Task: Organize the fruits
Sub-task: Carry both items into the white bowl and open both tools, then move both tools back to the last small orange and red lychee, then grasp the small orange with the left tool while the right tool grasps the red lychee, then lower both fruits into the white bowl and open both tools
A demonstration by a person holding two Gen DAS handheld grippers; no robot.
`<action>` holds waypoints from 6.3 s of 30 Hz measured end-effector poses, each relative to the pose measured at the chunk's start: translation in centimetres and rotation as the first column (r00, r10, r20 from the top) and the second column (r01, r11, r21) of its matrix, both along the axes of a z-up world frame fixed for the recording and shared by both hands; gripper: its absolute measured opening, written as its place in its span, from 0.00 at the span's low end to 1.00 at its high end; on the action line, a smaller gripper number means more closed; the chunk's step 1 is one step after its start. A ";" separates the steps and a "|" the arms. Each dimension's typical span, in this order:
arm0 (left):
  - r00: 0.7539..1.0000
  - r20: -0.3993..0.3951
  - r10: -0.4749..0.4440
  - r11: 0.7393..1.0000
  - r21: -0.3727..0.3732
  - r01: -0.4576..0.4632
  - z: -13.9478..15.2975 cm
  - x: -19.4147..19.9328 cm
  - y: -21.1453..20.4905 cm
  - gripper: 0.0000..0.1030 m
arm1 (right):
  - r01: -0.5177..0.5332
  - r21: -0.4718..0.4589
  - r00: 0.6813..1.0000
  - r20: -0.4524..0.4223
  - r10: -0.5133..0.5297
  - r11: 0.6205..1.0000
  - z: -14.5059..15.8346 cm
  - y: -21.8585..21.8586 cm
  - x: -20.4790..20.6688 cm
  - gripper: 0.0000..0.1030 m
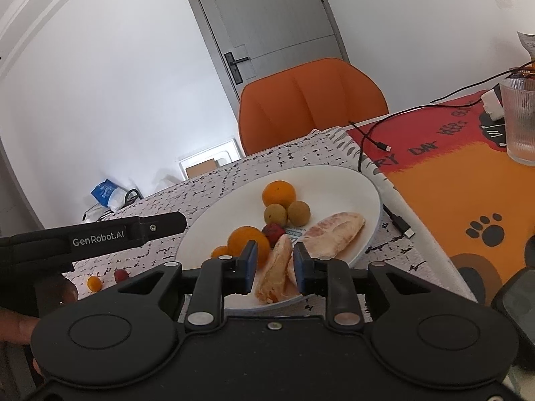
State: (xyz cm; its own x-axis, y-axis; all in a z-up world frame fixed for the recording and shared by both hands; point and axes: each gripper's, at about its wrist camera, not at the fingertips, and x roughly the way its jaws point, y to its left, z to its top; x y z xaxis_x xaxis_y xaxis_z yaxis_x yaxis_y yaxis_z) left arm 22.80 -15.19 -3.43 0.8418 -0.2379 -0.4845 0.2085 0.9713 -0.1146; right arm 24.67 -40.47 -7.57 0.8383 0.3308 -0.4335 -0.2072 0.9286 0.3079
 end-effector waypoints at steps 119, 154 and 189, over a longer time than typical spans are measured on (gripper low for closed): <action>0.967 -0.050 0.250 0.961 -0.105 -0.254 -1.6 -2.8 13.2 0.22 | -0.231 -0.118 0.973 -0.020 0.231 0.966 1.3 13.5 2.9 0.21; 0.998 -0.016 0.056 0.998 -0.013 -0.057 0.3 1.0 1.1 0.22 | 0.040 -0.045 0.999 0.018 -0.039 0.998 1.0 -1.0 4.1 0.21; 0.999 0.007 0.045 0.999 0.006 -0.045 1.3 2.1 -0.6 0.56 | 0.040 -0.012 0.999 0.007 -0.040 0.999 1.2 -2.5 2.4 0.27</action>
